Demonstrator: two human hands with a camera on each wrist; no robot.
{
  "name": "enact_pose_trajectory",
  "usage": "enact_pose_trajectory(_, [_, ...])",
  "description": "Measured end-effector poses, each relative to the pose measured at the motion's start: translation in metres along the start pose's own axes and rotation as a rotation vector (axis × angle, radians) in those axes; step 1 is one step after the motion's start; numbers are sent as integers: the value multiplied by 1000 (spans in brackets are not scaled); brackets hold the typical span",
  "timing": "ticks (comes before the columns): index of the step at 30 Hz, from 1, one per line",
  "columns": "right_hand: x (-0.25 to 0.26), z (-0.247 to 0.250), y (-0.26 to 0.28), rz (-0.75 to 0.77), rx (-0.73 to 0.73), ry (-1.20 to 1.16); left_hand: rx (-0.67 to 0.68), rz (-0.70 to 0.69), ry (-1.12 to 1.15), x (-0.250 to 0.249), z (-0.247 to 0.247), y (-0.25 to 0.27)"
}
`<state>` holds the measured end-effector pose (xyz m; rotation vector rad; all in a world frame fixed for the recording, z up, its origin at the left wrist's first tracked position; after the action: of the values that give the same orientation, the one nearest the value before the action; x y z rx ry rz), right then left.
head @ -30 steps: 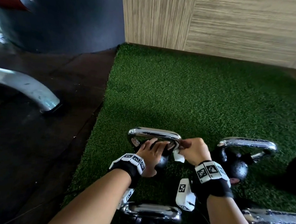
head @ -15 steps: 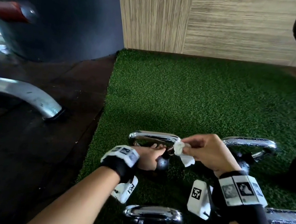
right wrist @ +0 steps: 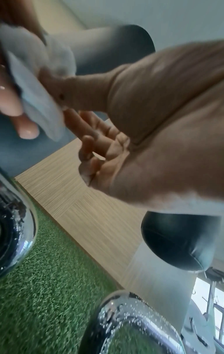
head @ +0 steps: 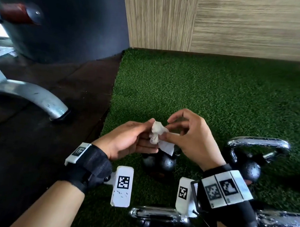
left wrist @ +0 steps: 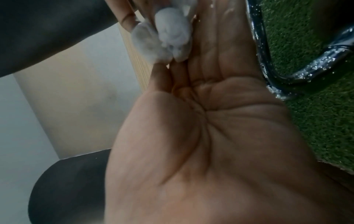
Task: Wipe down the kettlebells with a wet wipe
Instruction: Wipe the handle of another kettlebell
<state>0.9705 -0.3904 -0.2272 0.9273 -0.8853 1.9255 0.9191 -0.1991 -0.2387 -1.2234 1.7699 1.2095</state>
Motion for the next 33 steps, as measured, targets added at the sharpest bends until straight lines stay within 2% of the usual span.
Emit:
enact_pose_trajectory(2, [2, -4, -2, 28, -130, 102, -14, -26, 22, 3, 0, -2])
enact_pose_trajectory(4, [2, -8, -4, 19, -192, 175, -41, -77, 55, 6, 2, -4])
enact_pose_trajectory(6, [-1, -9, -4, -21, -167, 206, -63, -134, 50, 7, 4, -5])
enact_pose_trajectory(8, [-10, -4, -2, -38, -64, 177, -79, -214, -31, 5, 7, -4])
enact_pose_trajectory(10, [-27, 4, 0, -70, -32, 127, -168, -336, -215, 3, 13, -5])
enact_pose_trajectory(13, [-70, 11, -2, -291, -90, 345, -369, -572, -719, 2, 13, -8])
enact_pose_trajectory(15, [-100, 5, -6, -445, 63, 447, -396, -681, -920, 5, 2, -11])
enact_pose_trajectory(16, [-113, -2, -7, -492, 172, 401, -378, -705, -995, 6, -4, -13])
enact_pose_trajectory(17, [-126, -10, -9, -510, 261, 309, -350, -706, -1064, 9, -10, -15])
enact_pose_trajectory(19, [-140, -25, -8, -508, 330, 104, -288, -661, -1224, 15, -19, -21])
enact_pose_trajectory(22, [-155, -44, -3, -508, 227, 15, -279, -572, -1511, 24, -19, -23])
enact_pose_trajectory(24, [-161, -51, 0, -502, 140, 41, -344, -580, -1536, 28, -10, -17])
enact_pose_trajectory(27, [-161, -53, 5, -470, 75, 114, -509, -580, -1552, 28, 6, -10])
enact_pose_trajectory(28, [-158, -53, 6, -457, 63, 123, -522, -563, -1598, 29, 8, -10])
enact_pose_trajectory(31, [-150, -51, 7, -424, 54, 118, -427, -561, -1715, 35, 8, -15])
enact_pose_trajectory(33, [-149, -50, 7, -425, 59, 130, -450, -578, -1586, 36, 14, -13])
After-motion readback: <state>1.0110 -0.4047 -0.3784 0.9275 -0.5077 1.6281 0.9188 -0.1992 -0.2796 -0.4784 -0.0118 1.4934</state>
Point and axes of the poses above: each hand's wrist, its own y-axis away from the middle knuckle, its own z-axis out of the back of the hand, x = y × z, the point moved 1 cm from there along -y, towards the middle knuckle, and after that the axes turned 8 degrees about y, right-handed, at the moved point
